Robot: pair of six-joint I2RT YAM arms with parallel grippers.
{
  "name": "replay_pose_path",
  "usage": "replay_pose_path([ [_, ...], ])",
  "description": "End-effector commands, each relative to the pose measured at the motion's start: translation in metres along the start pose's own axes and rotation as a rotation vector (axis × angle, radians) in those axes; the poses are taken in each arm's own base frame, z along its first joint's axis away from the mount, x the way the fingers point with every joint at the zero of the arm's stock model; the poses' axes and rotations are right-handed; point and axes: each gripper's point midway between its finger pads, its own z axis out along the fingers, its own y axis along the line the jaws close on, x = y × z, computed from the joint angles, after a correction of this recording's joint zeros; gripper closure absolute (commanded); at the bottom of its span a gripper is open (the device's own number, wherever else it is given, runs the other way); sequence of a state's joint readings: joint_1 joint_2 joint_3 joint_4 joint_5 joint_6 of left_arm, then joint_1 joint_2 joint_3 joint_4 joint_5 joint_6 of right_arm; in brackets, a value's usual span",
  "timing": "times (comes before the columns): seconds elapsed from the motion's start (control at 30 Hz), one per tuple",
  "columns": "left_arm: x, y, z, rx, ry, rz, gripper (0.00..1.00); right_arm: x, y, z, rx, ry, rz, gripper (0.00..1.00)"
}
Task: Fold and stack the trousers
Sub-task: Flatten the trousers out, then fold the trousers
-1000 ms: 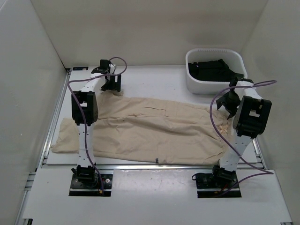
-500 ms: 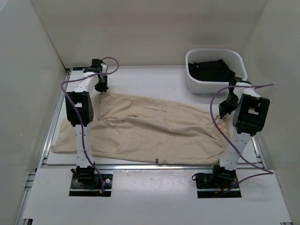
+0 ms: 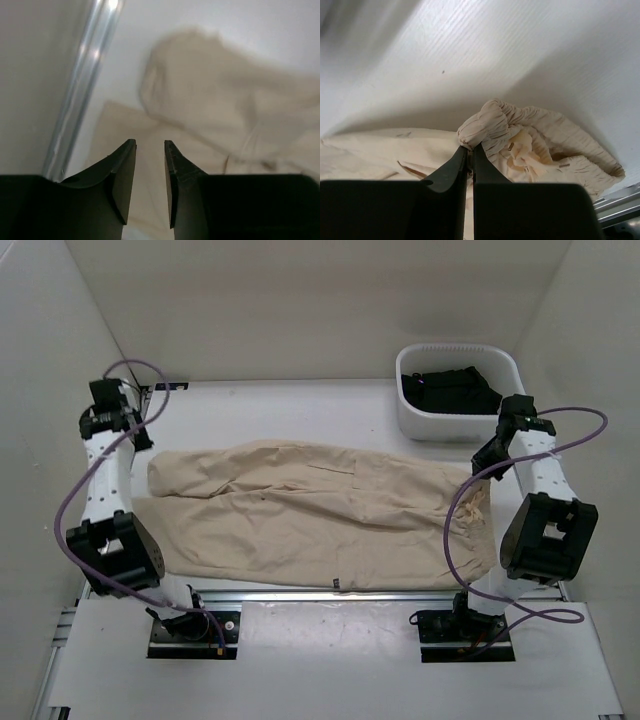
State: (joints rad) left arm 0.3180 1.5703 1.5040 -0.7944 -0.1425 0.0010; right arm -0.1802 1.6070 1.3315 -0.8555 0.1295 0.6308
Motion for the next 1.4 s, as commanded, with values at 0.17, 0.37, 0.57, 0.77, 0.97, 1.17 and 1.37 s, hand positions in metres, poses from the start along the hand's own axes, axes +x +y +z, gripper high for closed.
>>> replay_pose_path([
  [0.17, 0.101, 0.039, -0.004, -0.024, 0.238, -0.097, 0.19, 0.02, -0.006, 0.006, 0.004, 0.051, -0.098, 1.0],
  [0.37, 0.024, 0.013, 0.03, 0.109, 0.157, -0.087, 0.11, 0.017, -0.009, 0.012, 0.045, 0.073, -0.124, 1.0],
  [0.57, -0.025, -0.059, 0.095, 0.25, 0.137, 0.004, 0.07, 0.011, -0.012, 0.02, 0.091, 0.094, -0.148, 1.0],
  [0.77, -0.065, -0.099, 0.173, 0.322, 0.048, 0.027, 0.0, 0.012, -0.007, 0.022, 0.094, 0.102, -0.14, 1.0],
  [0.97, -0.015, -0.124, 0.226, 0.229, 0.152, 0.092, 0.0, 0.017, -0.01, 0.021, 0.126, 0.118, -0.134, 1.0],
  [1.17, 0.036, -0.129, 0.227, 0.241, 0.273, 0.112, 0.51, 0.013, -0.002, 0.017, 0.112, 0.1, -0.119, 1.0],
  [1.37, -0.014, -0.093, 0.181, 0.238, 0.161, 0.049, 0.85, -0.013, 0.022, 0.01, 0.051, 0.056, -0.132, 1.0],
])
